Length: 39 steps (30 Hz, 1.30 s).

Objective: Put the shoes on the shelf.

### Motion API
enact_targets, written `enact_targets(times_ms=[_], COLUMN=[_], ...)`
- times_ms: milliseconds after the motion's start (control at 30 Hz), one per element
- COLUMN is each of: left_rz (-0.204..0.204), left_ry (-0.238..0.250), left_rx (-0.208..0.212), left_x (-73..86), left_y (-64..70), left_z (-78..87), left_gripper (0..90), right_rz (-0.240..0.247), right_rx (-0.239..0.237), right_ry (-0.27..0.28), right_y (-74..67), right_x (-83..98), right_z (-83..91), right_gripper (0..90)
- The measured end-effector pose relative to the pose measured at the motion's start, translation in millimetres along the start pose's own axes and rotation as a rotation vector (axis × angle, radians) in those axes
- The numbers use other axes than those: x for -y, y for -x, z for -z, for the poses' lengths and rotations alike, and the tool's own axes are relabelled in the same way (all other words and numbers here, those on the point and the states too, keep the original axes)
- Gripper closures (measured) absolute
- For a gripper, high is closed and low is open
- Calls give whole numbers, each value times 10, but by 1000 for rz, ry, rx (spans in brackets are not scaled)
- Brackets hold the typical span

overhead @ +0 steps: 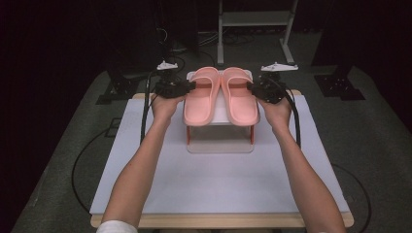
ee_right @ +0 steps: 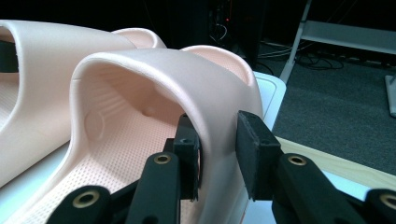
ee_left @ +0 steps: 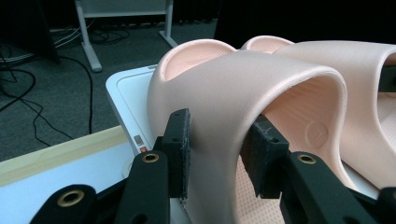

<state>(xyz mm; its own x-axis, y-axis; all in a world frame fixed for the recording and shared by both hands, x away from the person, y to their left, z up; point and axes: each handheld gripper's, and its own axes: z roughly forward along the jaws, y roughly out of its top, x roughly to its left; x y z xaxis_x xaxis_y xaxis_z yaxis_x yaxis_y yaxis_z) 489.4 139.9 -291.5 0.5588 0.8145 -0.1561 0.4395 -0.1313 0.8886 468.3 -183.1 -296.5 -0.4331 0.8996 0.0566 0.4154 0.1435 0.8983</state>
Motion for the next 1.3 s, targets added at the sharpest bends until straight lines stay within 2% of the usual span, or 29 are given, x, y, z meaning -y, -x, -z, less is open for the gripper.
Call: enact_targets(times_ms=[1300], left_rz=[18], left_ry=[28], left_rx=[34], left_x=[-5], left_y=[-9], left_z=[-117], left_gripper=[615], right_rz=[-31], right_rx=[-13], right_ry=[25], right_y=[-22], right_x=[-36], right_z=[-99], right_gripper=[657])
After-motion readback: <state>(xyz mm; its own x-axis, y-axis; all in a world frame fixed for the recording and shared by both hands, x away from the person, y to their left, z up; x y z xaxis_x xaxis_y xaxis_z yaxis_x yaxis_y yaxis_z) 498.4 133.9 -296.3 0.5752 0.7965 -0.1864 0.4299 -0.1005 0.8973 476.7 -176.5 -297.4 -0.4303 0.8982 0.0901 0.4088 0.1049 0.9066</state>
